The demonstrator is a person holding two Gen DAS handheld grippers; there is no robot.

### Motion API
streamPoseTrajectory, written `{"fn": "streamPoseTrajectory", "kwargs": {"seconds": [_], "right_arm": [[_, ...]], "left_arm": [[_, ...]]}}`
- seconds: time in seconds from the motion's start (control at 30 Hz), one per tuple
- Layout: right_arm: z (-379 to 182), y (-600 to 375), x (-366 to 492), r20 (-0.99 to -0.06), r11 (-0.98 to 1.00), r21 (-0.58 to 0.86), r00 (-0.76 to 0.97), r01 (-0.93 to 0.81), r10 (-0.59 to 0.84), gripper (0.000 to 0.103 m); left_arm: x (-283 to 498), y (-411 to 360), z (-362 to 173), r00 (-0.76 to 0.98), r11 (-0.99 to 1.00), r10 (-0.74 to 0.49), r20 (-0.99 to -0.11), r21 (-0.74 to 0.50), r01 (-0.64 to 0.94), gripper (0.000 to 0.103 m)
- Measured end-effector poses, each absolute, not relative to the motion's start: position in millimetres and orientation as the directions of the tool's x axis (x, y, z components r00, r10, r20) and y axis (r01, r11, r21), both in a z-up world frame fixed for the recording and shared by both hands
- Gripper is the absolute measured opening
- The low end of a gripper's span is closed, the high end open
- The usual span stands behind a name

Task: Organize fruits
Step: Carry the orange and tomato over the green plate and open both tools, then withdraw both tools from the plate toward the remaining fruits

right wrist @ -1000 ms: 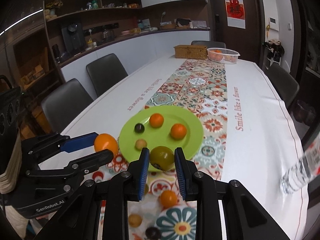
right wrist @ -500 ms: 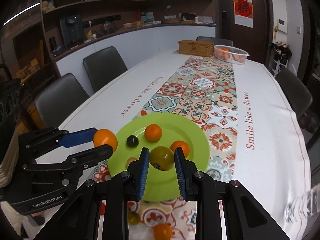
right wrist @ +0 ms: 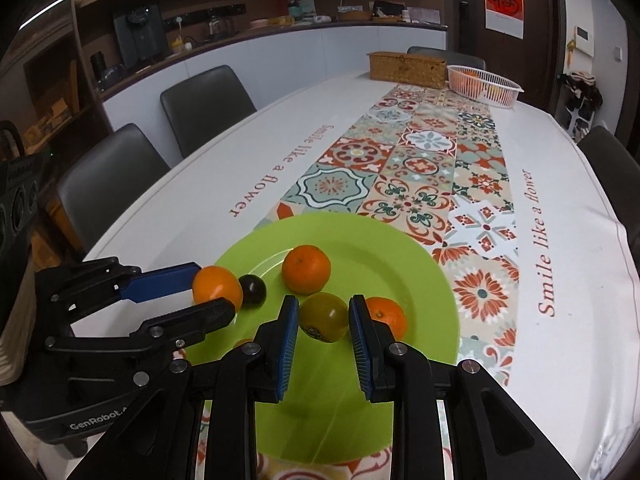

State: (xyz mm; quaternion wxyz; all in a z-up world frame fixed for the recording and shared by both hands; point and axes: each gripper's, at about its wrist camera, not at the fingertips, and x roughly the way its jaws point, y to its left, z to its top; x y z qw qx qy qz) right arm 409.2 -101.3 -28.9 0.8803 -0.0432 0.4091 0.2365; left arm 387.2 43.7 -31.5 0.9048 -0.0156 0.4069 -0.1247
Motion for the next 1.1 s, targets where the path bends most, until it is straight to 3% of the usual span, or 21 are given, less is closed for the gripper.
{"fn": "streamPoseTrajectory", "kwargs": {"seconds": [0.27,0.53,0.6,0.7,0.77,0.87,0.97,1.1], "right_arm": [[-30.5,-106.0,411.0,-0.731,0.894,0.131,0.567,-0.429,0.38,0.029],[-12.6,-122.8,391.2,-0.703,0.911,0.114,0.616,-0.397,0.356,0.034],[-4.7,-127.3,381.0,-0.69,0.913,0.104,0.632,-0.394,0.352,0.04],[6.7,-133.9,363.7,-0.666,0.917,0.086,0.662,-0.39,0.344,0.042],[14.8,-137.5,350.2,-0.65,0.917,0.069,0.68,-0.393,0.34,0.043],[23.9,-143.4,329.5,-0.626,0.921,0.048,0.707,-0.386,0.329,0.053],[30.8,-148.3,308.7,-0.606,0.925,0.026,0.73,-0.38,0.316,0.053],[37.1,-160.4,282.3,-0.583,0.936,0.016,0.757,-0.351,0.294,0.064]], "left_arm": [[388.2,44.2,-29.1,0.655,0.971,-0.228,-0.721,-0.119,0.207,0.04],[363.6,34.7,-5.9,0.708,0.978,-0.164,-0.687,-0.02,0.207,0.045],[353.4,32.7,1.9,0.727,0.979,-0.152,-0.67,-0.001,0.204,0.047],[334.0,28.6,15.0,0.753,0.978,-0.146,-0.641,0.019,0.206,0.054],[321.9,25.8,22.6,0.768,0.979,-0.135,-0.626,0.035,0.201,0.065],[304.3,20.8,32.1,0.785,0.978,-0.132,-0.606,0.051,0.204,0.073],[288.3,16.0,39.1,0.794,0.977,-0.114,-0.597,0.076,0.197,0.077],[263.5,9.7,45.5,0.804,0.976,-0.119,-0.582,0.082,0.204,0.081]]}}
